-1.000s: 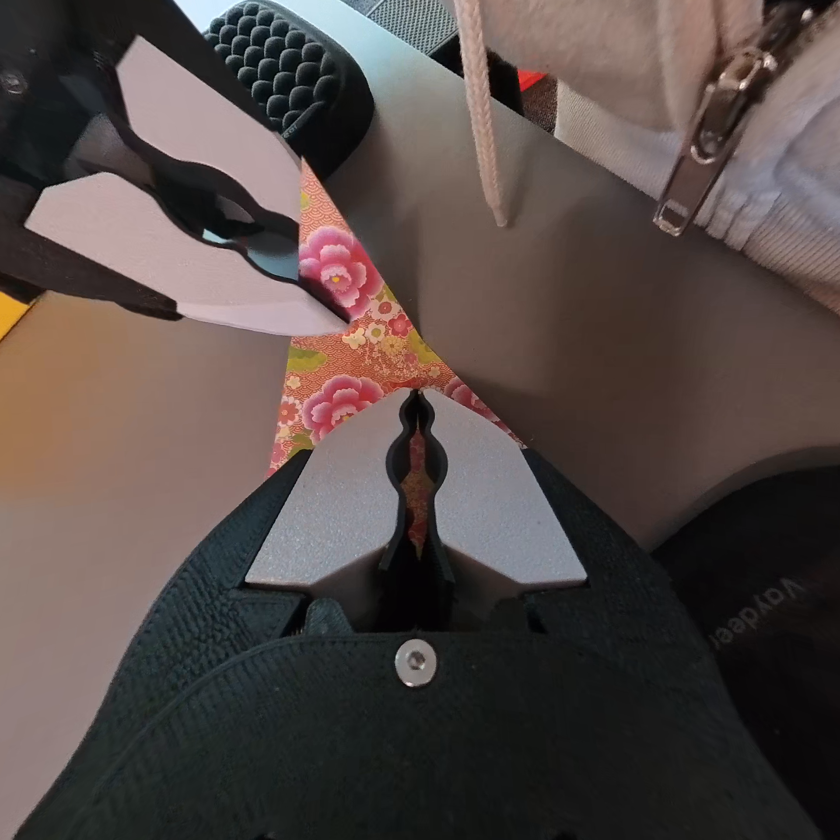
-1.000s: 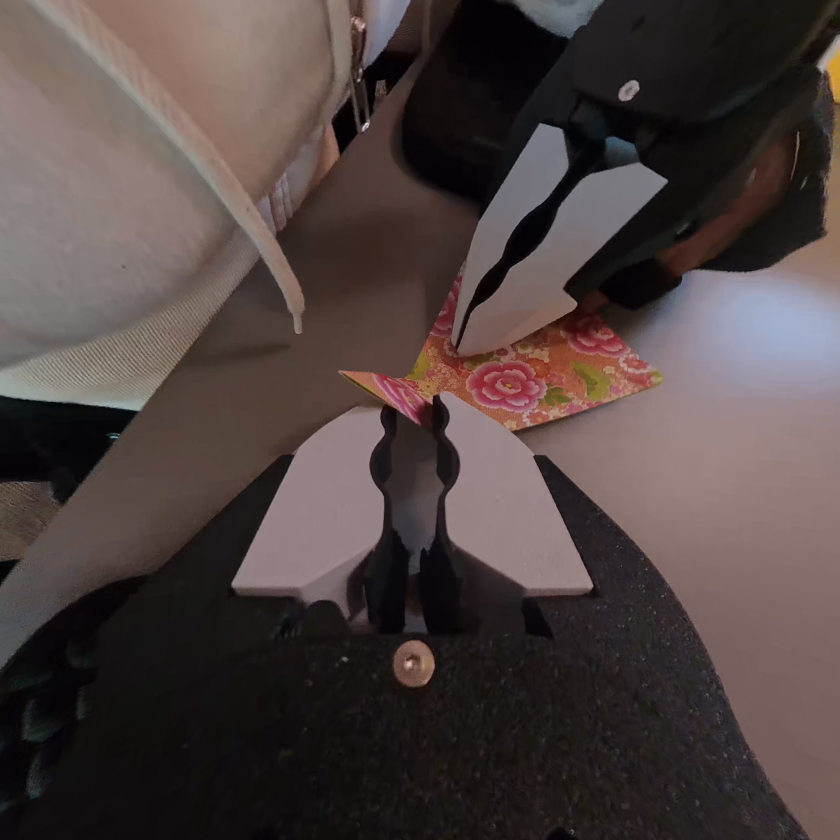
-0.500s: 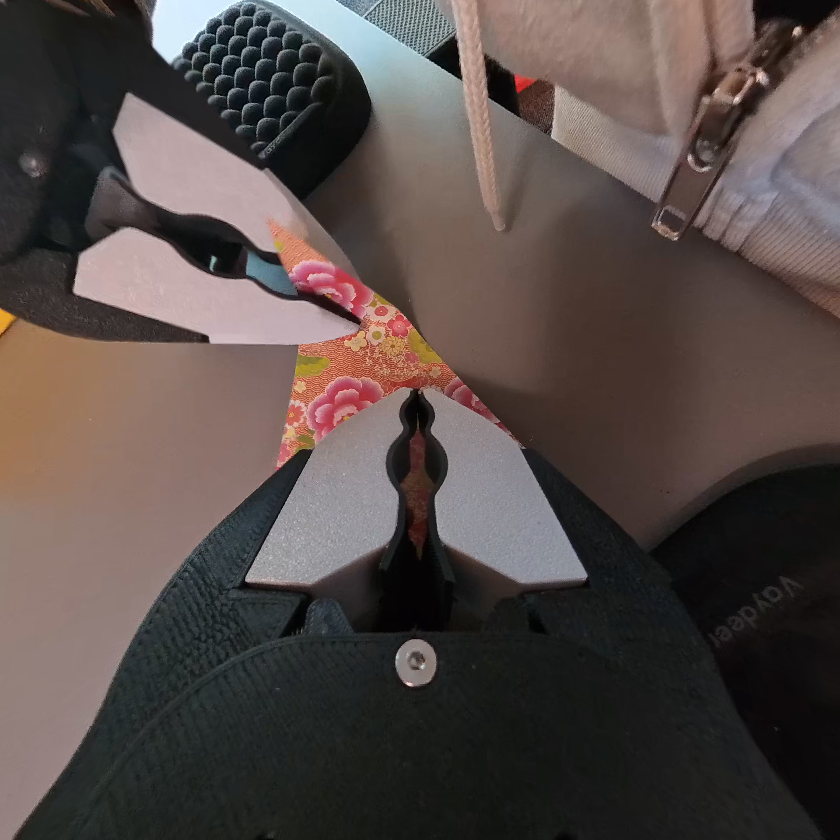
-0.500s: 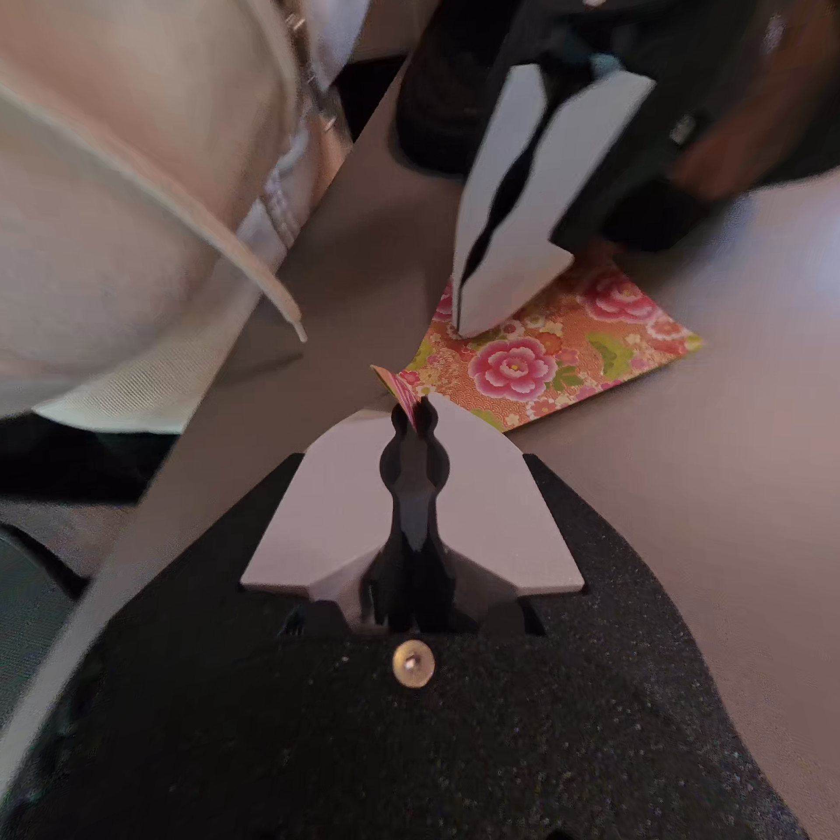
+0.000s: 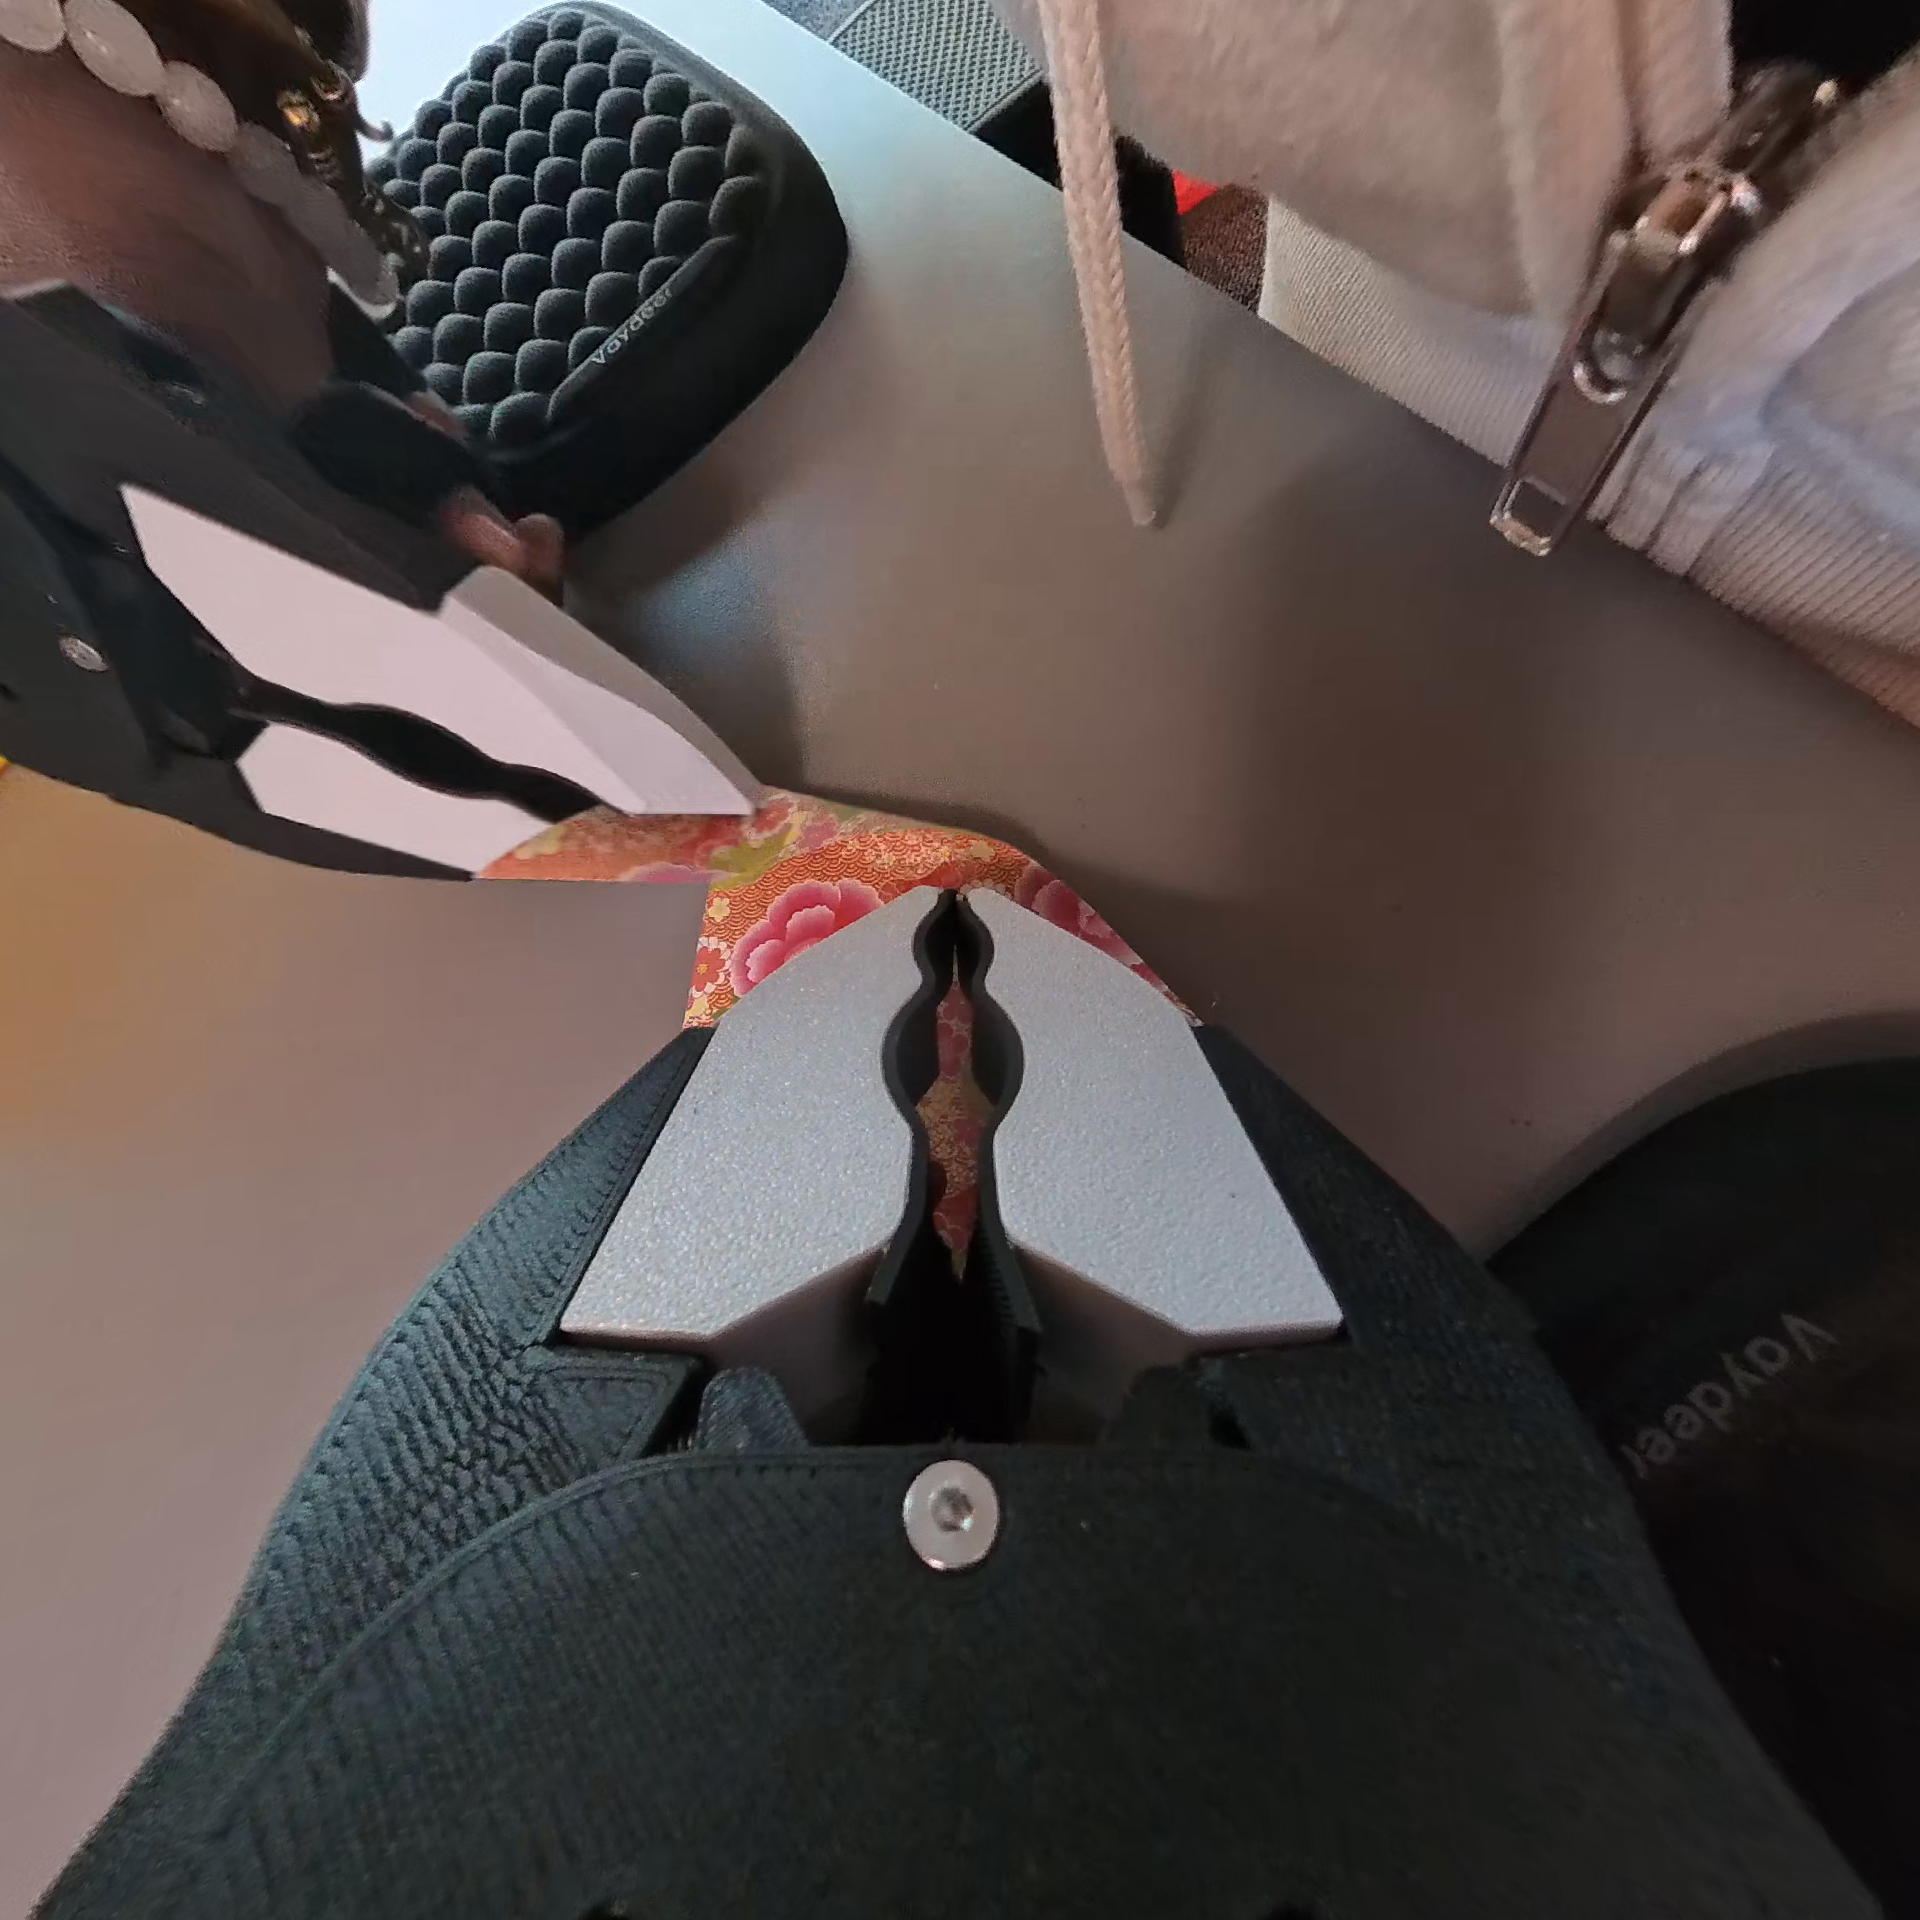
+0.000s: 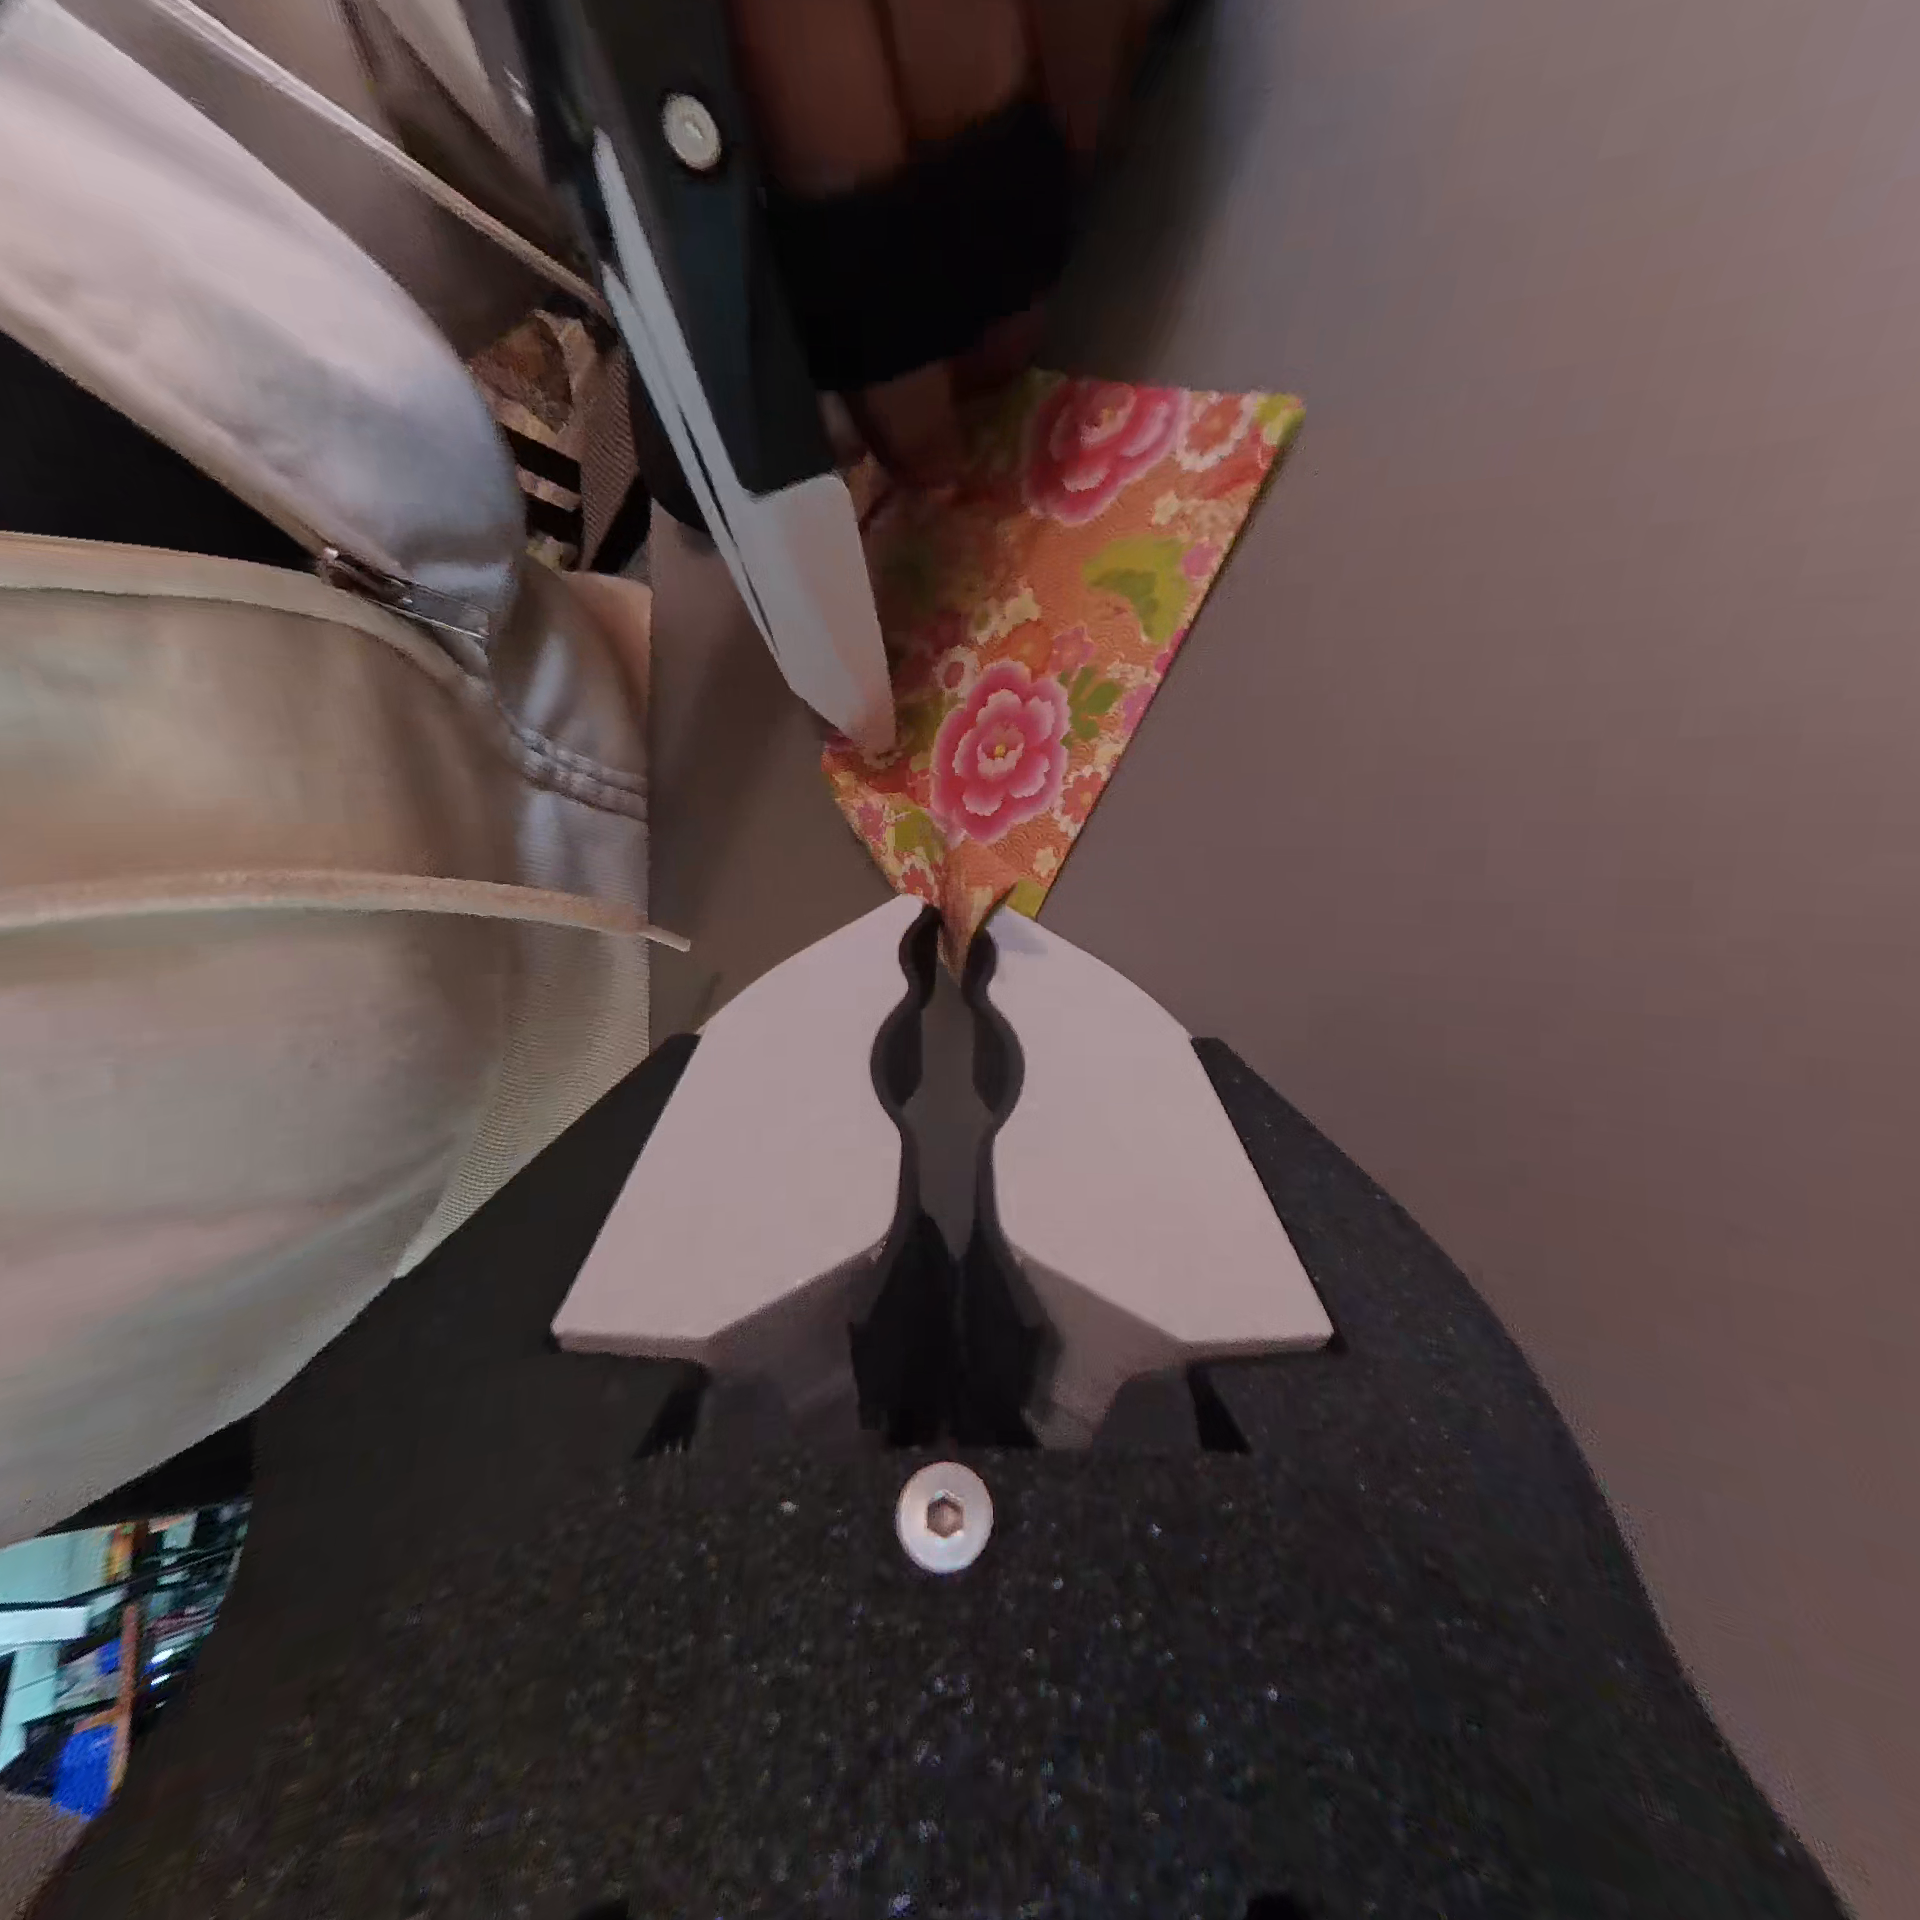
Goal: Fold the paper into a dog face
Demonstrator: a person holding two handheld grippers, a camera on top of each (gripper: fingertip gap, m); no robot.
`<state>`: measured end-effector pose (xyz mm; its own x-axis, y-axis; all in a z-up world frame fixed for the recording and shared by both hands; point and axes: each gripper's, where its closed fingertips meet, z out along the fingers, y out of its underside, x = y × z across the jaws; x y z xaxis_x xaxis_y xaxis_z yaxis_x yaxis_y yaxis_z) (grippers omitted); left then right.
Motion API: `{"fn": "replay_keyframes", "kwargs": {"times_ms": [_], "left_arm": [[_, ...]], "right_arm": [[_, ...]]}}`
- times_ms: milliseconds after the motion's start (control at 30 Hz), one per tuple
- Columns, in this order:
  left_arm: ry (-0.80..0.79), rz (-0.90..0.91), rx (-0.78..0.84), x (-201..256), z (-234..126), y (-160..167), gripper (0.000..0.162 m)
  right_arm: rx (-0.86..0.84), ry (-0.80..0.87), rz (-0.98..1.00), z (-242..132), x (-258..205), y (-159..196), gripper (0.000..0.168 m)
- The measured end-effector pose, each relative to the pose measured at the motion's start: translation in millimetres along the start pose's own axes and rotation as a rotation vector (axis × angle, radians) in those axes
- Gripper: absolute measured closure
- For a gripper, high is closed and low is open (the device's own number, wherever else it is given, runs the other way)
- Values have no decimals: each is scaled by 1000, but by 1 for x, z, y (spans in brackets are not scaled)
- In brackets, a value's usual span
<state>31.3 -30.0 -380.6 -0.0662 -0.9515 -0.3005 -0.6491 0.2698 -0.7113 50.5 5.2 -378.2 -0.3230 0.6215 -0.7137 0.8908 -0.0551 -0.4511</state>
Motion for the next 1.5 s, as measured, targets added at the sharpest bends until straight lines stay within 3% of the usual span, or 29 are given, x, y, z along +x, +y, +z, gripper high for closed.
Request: {"fn": "replay_keyframes", "kwargs": {"times_ms": [167, 300, 367, 433, 567, 667, 767, 900, 1000, 1100, 1267, 1367, 1500], "left_arm": [[-39, -75, 34, -10, -17, 1, 162], [-318, -218, 191, -49, -77, -19, 162], [-453, -280, 172, -56, -99, -18, 162], [-581, -349, 76, -56, -110, -7, 111], [-723, -423, -109, -40, -110, 7, 107], [-718, -477, -188, -28, -87, 4, 111], [-682, -556, -160, -28, -46, -16, 133], [-532, -836, -149, -25, -4, -23, 134], [-519, -957, -195, -23, 6, -10, 143], [-505, -926, -241, -19, 12, -7, 160], [-473, -984, -208, -17, 12, -6, 162], [-428, -1064, -163, -18, 12, -5, 162], [-321, -1215, -86, -17, 12, -5, 162]], "right_arm": [[-52, 23, 23, 3, -2, 2, 166], [-69, 32, 20, 3, -1, 1, 166], [-75, 41, 12, 3, -1, 1, 165], [-72, 42, 12, 3, -1, 1, 165], [-70, 37, 13, 3, -1, 1, 165], [-83, 45, -4, 3, -1, 1, 165], [-85, 59, -19, 4, 0, 0, 165], [-66, 82, -23, 5, -1, 0, 165], [-59, 87, -21, 6, -2, 2, 165], [-57, 86, -23, 7, -3, 2, 165], [-52, 73, -18, 4, -6, 3, 158], [44, 87, -24, -6, -7, -7, 154], [142, 110, -44, -10, -9, -16, 162]]}}
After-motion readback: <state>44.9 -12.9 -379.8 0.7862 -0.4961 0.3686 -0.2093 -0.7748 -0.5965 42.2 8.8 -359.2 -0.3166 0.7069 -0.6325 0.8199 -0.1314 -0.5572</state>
